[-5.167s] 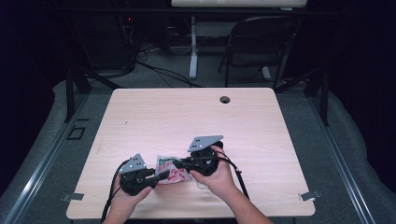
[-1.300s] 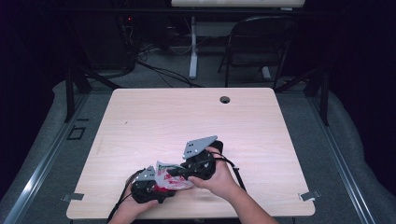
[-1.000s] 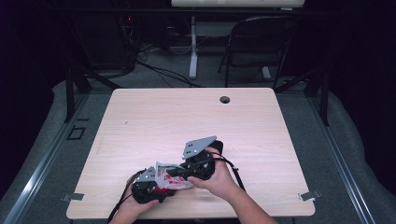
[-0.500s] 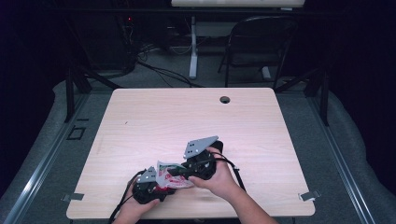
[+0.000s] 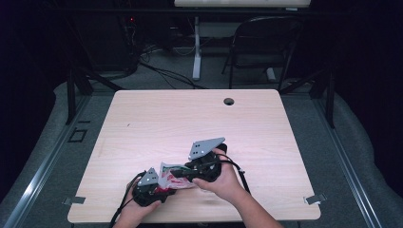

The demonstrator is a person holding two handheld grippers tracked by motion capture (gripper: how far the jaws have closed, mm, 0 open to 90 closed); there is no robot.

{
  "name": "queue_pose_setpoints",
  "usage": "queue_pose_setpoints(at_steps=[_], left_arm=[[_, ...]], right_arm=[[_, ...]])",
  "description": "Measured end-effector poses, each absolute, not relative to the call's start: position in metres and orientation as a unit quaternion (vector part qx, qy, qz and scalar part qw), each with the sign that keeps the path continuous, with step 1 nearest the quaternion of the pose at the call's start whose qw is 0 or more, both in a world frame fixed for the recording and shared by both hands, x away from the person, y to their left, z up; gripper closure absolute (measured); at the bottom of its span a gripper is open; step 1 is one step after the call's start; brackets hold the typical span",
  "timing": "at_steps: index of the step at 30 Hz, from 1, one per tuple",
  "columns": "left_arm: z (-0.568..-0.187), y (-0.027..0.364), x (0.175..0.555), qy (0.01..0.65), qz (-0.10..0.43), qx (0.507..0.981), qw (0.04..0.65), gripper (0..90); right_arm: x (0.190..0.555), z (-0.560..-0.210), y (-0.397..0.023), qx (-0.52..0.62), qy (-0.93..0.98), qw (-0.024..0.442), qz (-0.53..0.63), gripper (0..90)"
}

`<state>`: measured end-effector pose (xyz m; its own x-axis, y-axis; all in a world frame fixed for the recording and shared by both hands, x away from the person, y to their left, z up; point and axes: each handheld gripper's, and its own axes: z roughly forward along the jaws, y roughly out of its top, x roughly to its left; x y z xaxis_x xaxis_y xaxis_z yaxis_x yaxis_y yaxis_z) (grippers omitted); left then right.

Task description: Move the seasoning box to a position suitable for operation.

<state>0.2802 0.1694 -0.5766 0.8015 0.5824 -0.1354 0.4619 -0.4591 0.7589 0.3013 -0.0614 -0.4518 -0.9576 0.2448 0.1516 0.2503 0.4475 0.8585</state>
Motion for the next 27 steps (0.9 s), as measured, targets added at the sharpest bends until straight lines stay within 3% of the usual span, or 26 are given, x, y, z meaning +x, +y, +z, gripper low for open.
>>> queue_pose_setpoints(at_steps=[11, 27], left_arm=[[-0.573, 0.170, 0.285, 0.310, 0.083, 0.849, 0.420, 61.0], [-0.565, 0.171, 0.299, 0.320, 0.103, 0.839, 0.429, 61.1]], right_arm=[[0.302, -0.449, -0.069, -0.166, -0.840, -0.017, -0.516, 59.0], [0.294, -0.441, -0.133, -0.233, -0.795, -0.056, -0.557, 56.8]])
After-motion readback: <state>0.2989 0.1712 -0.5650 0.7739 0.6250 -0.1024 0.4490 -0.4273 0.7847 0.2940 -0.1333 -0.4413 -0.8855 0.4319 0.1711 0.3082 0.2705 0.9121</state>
